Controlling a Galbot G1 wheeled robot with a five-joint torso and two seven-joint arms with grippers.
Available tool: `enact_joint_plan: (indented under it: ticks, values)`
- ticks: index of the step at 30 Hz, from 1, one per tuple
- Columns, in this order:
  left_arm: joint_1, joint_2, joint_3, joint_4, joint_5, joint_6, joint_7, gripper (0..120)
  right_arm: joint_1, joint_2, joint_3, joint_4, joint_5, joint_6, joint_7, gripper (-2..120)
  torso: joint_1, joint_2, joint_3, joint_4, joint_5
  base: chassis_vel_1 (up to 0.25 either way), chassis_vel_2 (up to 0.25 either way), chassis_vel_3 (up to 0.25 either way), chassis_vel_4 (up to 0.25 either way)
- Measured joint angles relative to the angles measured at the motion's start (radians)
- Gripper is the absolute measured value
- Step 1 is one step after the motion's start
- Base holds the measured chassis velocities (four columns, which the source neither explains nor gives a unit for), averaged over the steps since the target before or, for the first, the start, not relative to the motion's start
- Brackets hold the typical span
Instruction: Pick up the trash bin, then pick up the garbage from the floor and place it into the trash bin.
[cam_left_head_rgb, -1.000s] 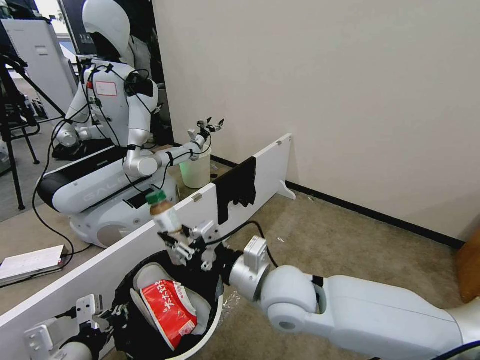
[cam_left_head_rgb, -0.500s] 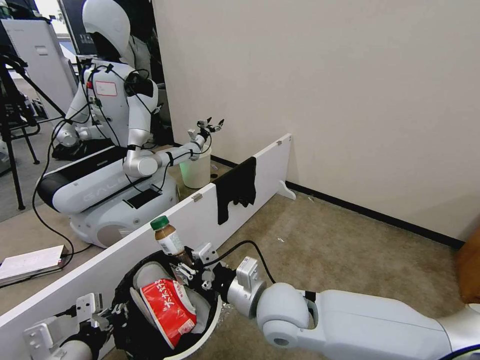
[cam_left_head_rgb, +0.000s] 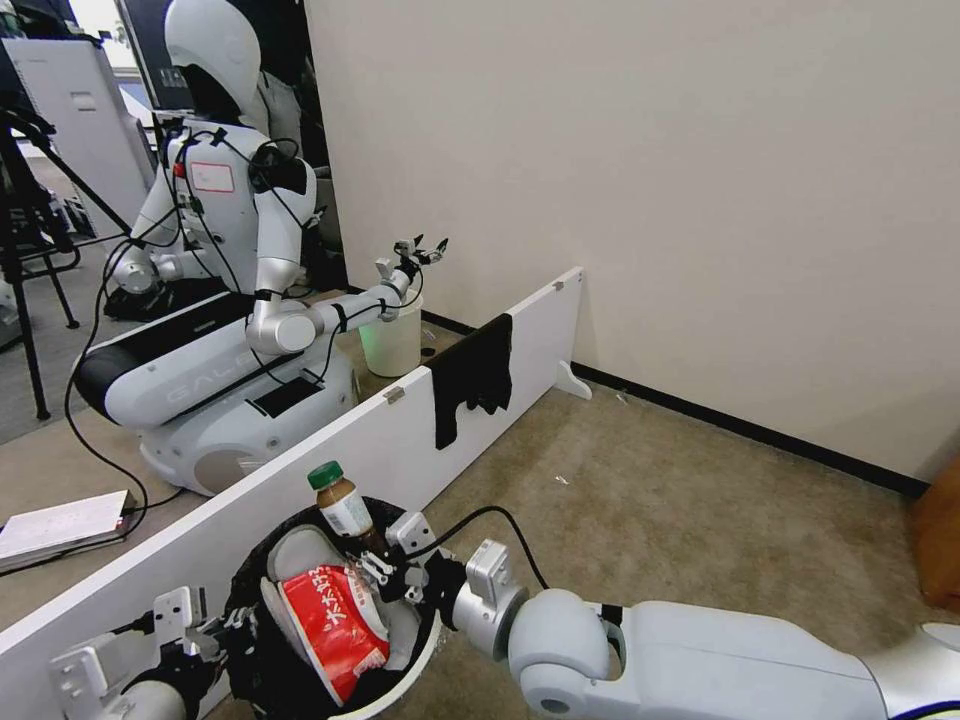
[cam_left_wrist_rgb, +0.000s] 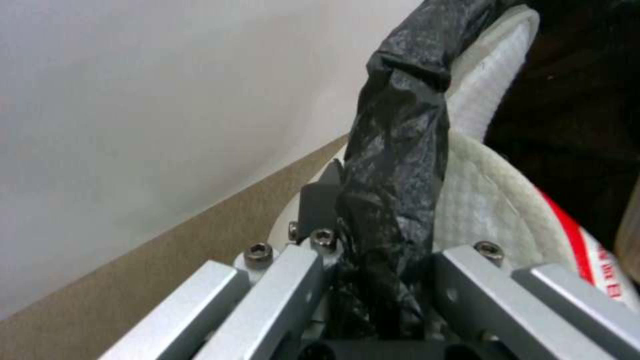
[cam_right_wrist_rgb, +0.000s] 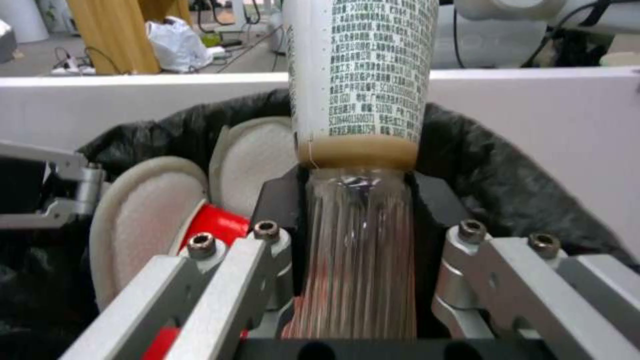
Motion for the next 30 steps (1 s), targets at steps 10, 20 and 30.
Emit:
enact_joint_plan:
  ticks: [10,20,30]
  values:
    - [-0.003,0.001,-0.002,0.004,-0.002,0.000,0.001,1,-0.011,0.012,-0.015,-0.027,-0.010,0.006,0.001,26,0.000,0.000,0.000,0.0000,-0.0001,0.000,0.000,0.000,0.000]
    - [-0.012,0.000,0.000,0.013,-0.005,0.000,0.001,1,-0.029,0.001,-0.002,-0.029,-0.018,0.015,0.001,54,0.000,0.000,0.000,0.0000,0.0000,0.000,0.000,0.000,0.000]
    - [-0.013,-0.002,0.000,0.013,-0.007,0.000,0.007,1,-0.032,-0.004,0.015,-0.012,-0.021,0.019,0.000,92,0.000,0.000,0.000,0.0000,0.0000,0.000,0.000,0.000,0.000]
